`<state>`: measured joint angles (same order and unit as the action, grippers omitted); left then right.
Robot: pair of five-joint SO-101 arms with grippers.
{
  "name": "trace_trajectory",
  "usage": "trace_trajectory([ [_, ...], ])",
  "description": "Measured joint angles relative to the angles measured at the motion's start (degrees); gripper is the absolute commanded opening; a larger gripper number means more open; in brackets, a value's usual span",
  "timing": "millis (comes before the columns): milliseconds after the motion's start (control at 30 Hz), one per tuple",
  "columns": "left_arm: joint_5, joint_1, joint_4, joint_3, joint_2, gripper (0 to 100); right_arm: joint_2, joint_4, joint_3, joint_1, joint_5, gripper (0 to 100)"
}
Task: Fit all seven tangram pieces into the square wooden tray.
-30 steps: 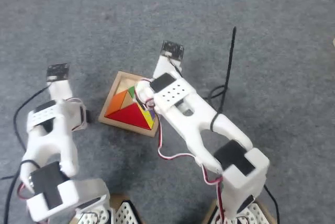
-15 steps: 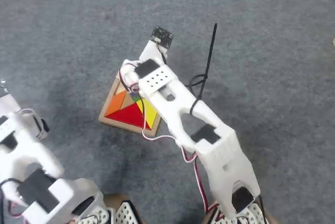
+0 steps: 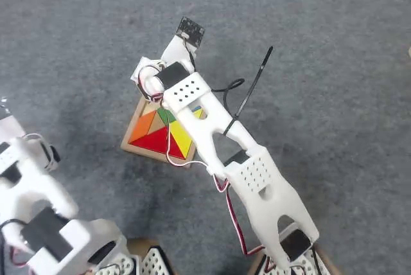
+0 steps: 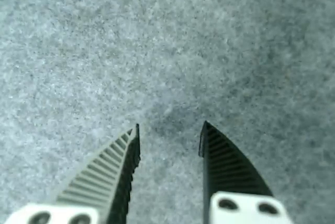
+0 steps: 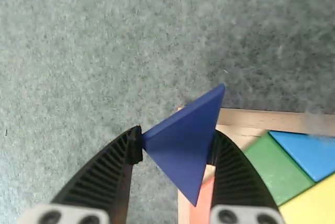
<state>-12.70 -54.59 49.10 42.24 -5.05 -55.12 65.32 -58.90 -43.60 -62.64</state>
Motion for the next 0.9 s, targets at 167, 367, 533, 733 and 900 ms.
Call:
trace_trajectory([
  [167,0.97,-0.35,0.00,0.00,0.00,18,-2.20,0.00,-1.14,-1.93,-3.52,9.6],
  [367,1.85,-0.97,0.00,0.00,0.00,18,-2.37,0.00,-1.14,-2.37,-5.89,9.6],
  [533,1.85,-0.97,0.00,0.00,0.00,18,-2.73,0.00,-1.14,-2.73,-7.03,12.5],
  [733,1.85,-0.97,0.00,0.00,0.00,18,-5.71,0.62,-1.23,-2.64,-9.58,21.0],
  [900,1.85,-0.97,0.00,0.00,0.00,18,-5.71,1.93,-1.49,-2.73,-10.29,22.3],
])
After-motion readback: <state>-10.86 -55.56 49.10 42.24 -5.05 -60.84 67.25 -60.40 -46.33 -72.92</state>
